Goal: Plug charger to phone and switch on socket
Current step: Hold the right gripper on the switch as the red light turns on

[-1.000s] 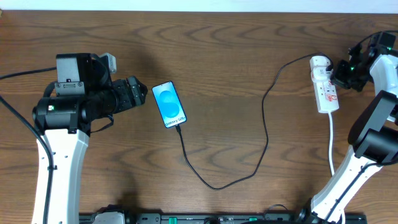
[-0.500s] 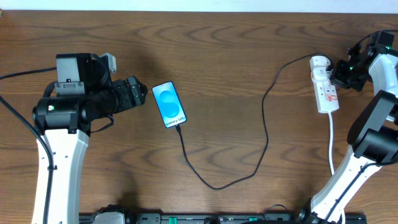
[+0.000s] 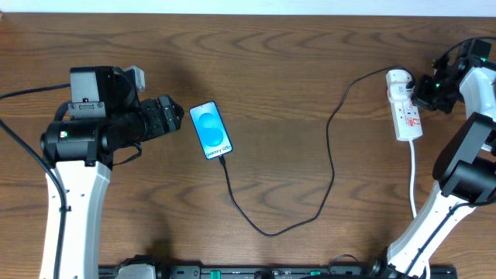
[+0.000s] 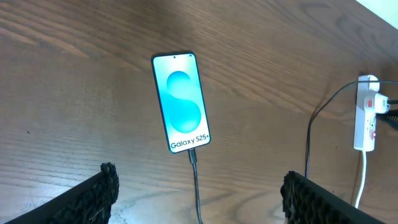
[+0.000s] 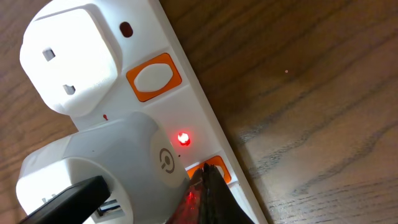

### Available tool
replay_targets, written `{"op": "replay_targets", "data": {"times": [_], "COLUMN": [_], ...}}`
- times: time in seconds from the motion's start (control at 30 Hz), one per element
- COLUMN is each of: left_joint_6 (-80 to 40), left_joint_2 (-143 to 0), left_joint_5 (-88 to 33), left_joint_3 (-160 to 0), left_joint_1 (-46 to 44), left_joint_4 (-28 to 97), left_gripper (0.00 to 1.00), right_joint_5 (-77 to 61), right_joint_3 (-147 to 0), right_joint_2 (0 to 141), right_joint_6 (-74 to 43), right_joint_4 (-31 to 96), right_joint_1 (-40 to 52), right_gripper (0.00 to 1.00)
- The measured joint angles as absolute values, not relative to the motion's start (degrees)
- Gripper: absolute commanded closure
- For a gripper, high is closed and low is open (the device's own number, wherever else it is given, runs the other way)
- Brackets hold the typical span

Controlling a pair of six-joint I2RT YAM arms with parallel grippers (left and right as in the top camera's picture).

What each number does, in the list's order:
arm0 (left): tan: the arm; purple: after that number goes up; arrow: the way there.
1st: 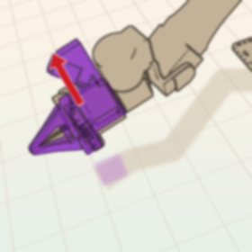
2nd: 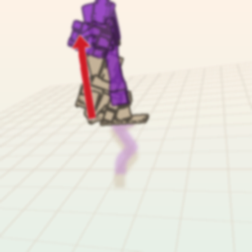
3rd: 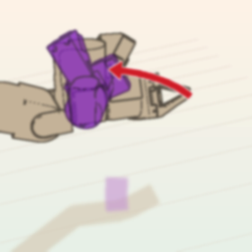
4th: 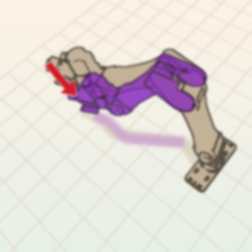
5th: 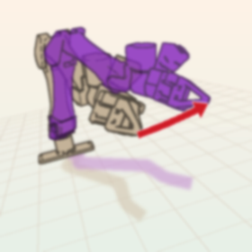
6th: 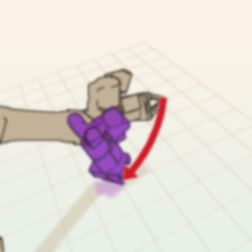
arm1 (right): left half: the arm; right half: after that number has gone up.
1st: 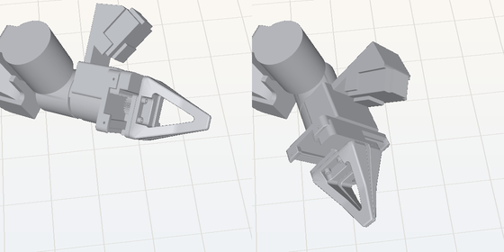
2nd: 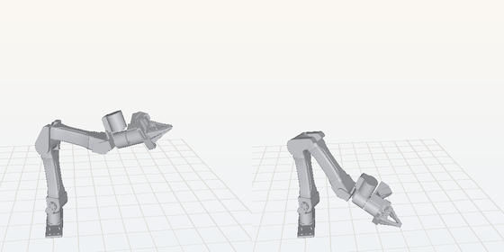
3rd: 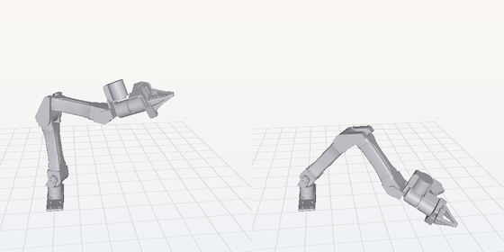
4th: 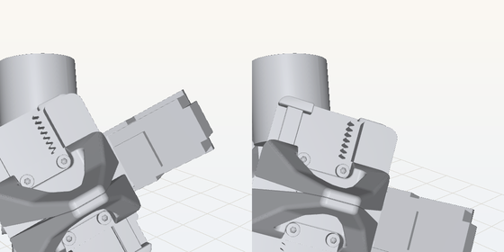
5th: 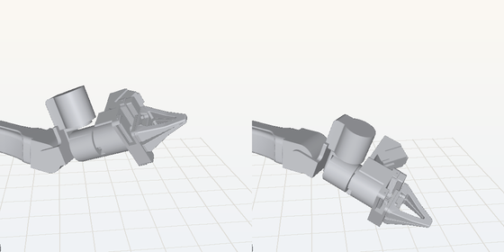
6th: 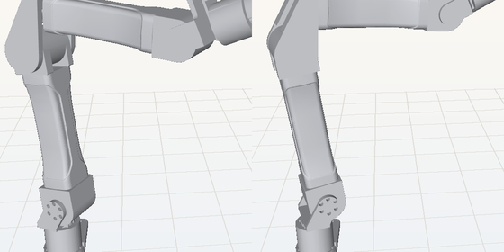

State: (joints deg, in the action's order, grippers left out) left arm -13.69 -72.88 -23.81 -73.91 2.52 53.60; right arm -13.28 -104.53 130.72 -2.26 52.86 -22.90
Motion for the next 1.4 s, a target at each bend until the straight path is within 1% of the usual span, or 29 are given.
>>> {"op": "replay_targets", "data": {"times": [0.97, 1.23, 1.4], "left_joint_6": [-13.7, -13.7, -13.7], "left_joint_2": [-72.9, -72.9, -72.9], "left_joint_5": [-23.8, -23.8, -23.8], "left_joint_3": [-73.9, -73.9, -73.9], "left_joint_1": [2.5, 2.5, 2.5], "left_joint_4": [53.6, 53.6, 53.6], "left_gripper": [0.15, 0.15, 0.15], "right_joint_5": [-13.6, -13.7, -17.3], "right_joint_3": [-104.5, -104.9, -104.2], "right_joint_2": [130.6, 130.3, 128.5], "right_joint_6": [0.4, -2.7, -4.9], "right_joint_4": [53.7, 54.2, 55.9], "right_joint_1": [-22.9, -23.2, -23.4], "right_gripper": [0.99, 0.99, 0.99]}}
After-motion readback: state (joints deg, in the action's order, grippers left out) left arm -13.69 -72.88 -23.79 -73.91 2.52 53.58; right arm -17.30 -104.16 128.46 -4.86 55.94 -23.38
